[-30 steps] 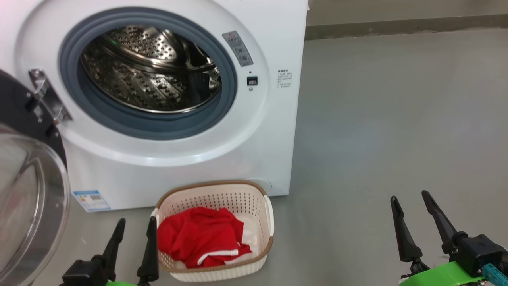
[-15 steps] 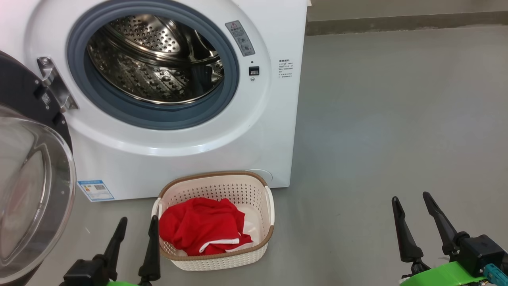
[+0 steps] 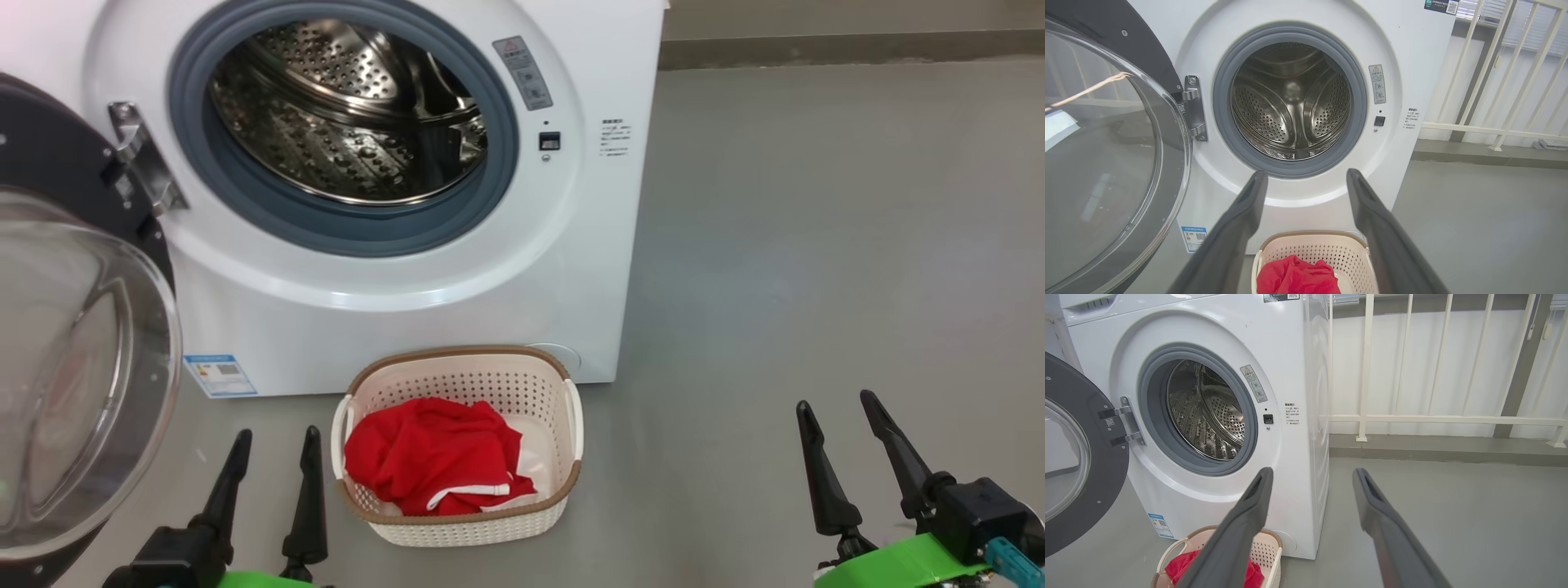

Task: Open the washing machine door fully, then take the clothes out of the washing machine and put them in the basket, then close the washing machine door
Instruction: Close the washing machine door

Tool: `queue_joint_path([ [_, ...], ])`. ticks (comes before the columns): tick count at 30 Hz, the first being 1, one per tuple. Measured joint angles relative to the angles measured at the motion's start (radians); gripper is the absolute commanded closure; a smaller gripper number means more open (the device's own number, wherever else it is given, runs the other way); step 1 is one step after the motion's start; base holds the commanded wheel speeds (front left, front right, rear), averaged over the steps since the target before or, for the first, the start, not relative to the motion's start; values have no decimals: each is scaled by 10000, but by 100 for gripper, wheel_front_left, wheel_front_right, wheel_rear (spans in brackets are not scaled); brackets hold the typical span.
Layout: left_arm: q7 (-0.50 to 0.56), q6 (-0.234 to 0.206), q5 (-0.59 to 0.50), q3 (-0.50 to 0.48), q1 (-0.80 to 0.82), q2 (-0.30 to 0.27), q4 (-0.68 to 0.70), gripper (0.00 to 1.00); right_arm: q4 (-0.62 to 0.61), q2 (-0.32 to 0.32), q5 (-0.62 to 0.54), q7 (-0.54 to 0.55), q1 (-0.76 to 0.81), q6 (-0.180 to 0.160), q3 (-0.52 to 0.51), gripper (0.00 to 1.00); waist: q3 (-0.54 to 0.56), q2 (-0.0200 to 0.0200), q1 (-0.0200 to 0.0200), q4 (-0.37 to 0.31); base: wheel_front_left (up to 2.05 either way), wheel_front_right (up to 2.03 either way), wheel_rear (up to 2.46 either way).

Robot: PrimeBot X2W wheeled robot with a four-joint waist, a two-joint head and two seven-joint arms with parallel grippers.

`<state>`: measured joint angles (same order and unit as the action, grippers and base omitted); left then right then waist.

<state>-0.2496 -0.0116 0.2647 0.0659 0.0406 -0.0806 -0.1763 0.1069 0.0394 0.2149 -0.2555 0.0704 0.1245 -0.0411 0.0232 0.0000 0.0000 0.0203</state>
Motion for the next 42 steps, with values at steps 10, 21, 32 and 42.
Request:
queue_joint_path([
  [10,0,-426,-173,-36,-10,-2,830,0,4,4,-213,0,-399,0,328,0,-62,0,0,822,0,0,0],
  [21,119,-844,-192,-146,-234,-79,1425,0,52,12,-230,0,-802,0,771,0,-128,0,0,2069,0,0,0],
  [32,372,-1127,-203,-173,-286,-163,1720,0,52,29,-236,0,-1069,0,1200,0,-331,0,0,3559,0,0,0],
  [42,370,-1304,-184,-178,-362,-150,1703,0,52,36,-249,0,-1182,0,1446,0,-486,0,0,4703,0,0,0],
])
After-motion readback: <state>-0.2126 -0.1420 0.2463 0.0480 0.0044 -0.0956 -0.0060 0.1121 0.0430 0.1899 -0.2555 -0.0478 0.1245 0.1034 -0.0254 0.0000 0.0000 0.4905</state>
